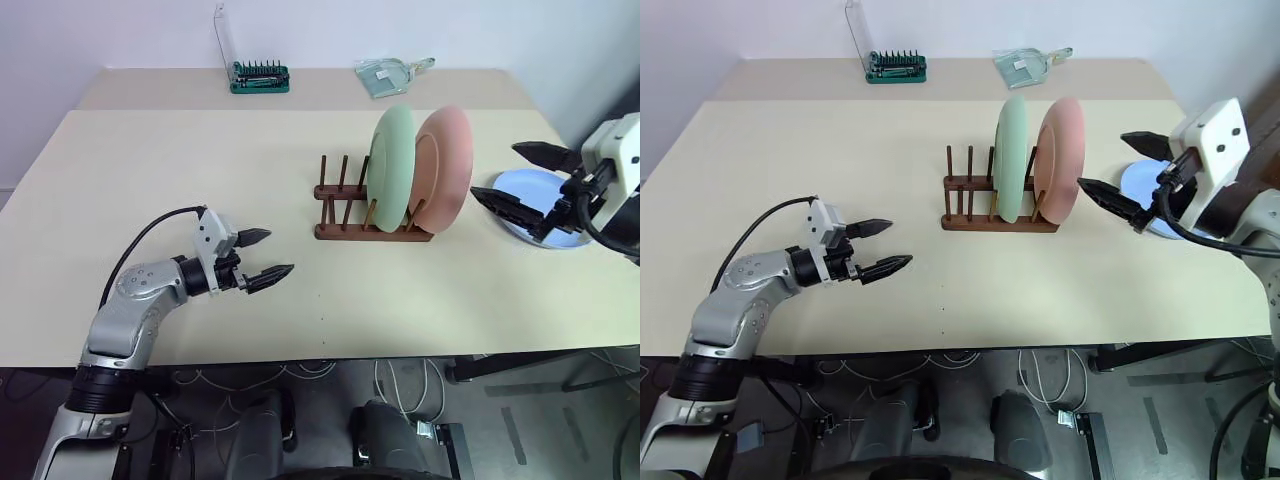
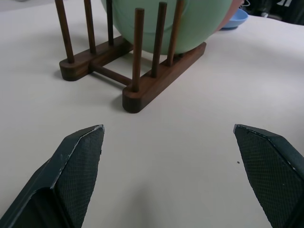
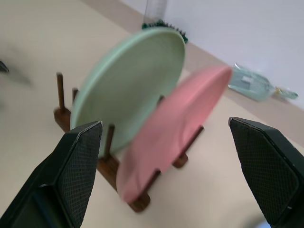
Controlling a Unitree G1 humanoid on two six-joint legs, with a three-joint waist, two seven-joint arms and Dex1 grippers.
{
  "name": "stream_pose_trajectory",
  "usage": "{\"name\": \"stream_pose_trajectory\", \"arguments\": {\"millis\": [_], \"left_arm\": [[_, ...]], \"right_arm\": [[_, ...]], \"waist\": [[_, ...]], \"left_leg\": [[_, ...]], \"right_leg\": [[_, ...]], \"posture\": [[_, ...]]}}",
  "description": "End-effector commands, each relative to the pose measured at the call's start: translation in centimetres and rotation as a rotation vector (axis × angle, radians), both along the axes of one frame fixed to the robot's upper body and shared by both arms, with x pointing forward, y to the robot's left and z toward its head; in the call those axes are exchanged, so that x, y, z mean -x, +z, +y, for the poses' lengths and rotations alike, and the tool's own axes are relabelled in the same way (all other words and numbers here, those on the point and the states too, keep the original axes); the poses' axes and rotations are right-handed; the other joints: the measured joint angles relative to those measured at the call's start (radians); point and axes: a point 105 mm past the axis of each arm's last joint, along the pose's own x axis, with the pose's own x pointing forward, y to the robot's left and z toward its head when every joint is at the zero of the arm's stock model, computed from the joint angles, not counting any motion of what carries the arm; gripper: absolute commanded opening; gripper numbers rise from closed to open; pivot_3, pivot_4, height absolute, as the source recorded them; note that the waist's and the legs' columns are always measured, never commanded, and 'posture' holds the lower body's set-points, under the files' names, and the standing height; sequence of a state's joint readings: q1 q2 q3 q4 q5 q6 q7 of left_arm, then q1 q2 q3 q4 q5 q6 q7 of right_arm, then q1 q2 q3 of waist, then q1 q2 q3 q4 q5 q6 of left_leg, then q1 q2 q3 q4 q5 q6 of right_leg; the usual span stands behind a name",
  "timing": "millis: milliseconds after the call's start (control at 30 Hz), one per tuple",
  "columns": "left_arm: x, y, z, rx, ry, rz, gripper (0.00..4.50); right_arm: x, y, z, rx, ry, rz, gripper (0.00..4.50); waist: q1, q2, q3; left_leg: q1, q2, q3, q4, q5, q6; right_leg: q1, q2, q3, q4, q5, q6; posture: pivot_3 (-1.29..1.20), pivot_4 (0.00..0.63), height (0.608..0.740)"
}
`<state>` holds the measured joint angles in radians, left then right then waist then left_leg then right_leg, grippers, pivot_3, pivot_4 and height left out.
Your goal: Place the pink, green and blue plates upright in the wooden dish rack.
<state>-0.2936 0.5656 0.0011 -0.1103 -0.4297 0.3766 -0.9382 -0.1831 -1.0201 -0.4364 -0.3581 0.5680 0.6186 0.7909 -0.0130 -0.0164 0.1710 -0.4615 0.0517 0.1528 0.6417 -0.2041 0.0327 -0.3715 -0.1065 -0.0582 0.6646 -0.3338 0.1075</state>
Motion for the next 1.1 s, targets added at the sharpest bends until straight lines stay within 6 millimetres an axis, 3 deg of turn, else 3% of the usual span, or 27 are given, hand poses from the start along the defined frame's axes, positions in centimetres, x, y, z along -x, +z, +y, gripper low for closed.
{"name": "stream_pose_trajectory", "arguments": {"millis": [33,200,367,500,600,700,833,900,967,1100], "left_arm": [[0.1,0.9,-0.5,-0.001,-0.044,-0.039,4.5],[0.0,1.0,-0.8,-0.005,-0.057,-0.041,4.5],[0.0,1.2,-1.1,-0.005,-0.058,-0.048,4.5],[0.2,1.1,-0.9,-0.007,-0.042,-0.049,4.5],[0.3,1.1,-0.7,-0.005,-0.027,-0.049,4.5],[0.4,1.1,-0.6,-0.006,-0.018,-0.049,4.5],[0.3,1.2,-0.3,-0.008,-0.008,-0.05,4.5],[0.4,1.2,-0.3,-0.01,-0.006,-0.05,4.5],[0.2,1.2,-0.1,-0.013,-0.002,-0.05,4.5],[-0.1,1.3,-0.1,-0.013,0.001,-0.051,4.5]], "right_arm": [[-1.0,-2.8,-4.7,0.135,-0.207,0.071,4.34],[-3.5,-8.0,-8.5,0.362,-0.375,0.142,4.34],[-6.1,-11.2,-10.0,0.407,-0.458,0.149,4.34],[-7.9,-12.4,-10.8,0.431,-0.498,0.119,4.34],[-8.4,-13.0,-11.3,0.464,-0.507,0.115,3.45],[-8.5,-13.3,-11.4,0.489,-0.503,0.11,1.98],[-8.7,-13.2,-11.2,0.48,-0.494,0.087,0.04],[-8.6,-12.8,-11.3,0.488,-0.499,0.066,0.04],[-8.7,-10.7,-11.5,0.571,-0.524,-0.036,0.04],[-8.3,-4.7,-10.4,0.642,-0.555,-0.273,0.04]], "waist": [[0.0,0.0,0.0],[-0.01,0.001,0.0],[-0.019,0.004,0.001],[-0.026,0.004,0.001],[-0.026,0.004,0.001],[-0.025,0.004,0.001],[-0.025,0.004,0.001],[-0.026,0.004,0.001],[-0.025,0.005,0.001],[-0.026,0.011,0.004]], "left_leg": [[0.0,0.0,0.0,0.001,0.0,0.001],[0.001,0.0,0.001,0.003,-0.001,0.001],[0.001,0.0,0.002,0.003,0.0,0.0],[0.001,0.0,0.002,0.004,0.0,0.0],[0.001,0.0,0.002,0.005,0.0,0.0],[0.001,0.0,0.002,0.005,0.0,0.0],[0.002,0.0,0.002,0.005,0.0,0.0],[0.002,0.0,0.002,0.005,0.0,0.0],[0.002,0.0,0.002,0.005,0.0,0.0],[0.001,0.0,0.002,0.005,0.0,0.0]], "right_leg": [[0.0,0.0,0.0,0.0,0.0,0.0],[0.001,0.002,0.0,0.001,0.0,0.0],[0.0,0.003,0.001,0.002,0.0,0.0],[0.001,0.004,0.001,0.002,0.0,0.001],[0.002,0.004,0.001,0.002,0.0,0.001],[0.002,0.003,0.001,0.002,0.0,0.001],[0.003,0.003,0.001,0.002,0.0,0.001],[0.002,0.003,0.001,0.002,0.0,0.001],[0.002,0.003,0.001,0.002,0.0,0.001],[0.001,0.003,0.001,0.003,0.0,0.001]], "posture": [[0.0,0.15,0.732],[0.0,0.15,0.732],[0.0,0.15,0.732],[0.0,0.15,0.732],[0.0,0.15,0.732],[0.0,0.15,0.732],[0.0,0.15,0.732],[0.0,0.15,0.732],[0.0,0.15,0.732],[0.0,0.15,0.732]]}}
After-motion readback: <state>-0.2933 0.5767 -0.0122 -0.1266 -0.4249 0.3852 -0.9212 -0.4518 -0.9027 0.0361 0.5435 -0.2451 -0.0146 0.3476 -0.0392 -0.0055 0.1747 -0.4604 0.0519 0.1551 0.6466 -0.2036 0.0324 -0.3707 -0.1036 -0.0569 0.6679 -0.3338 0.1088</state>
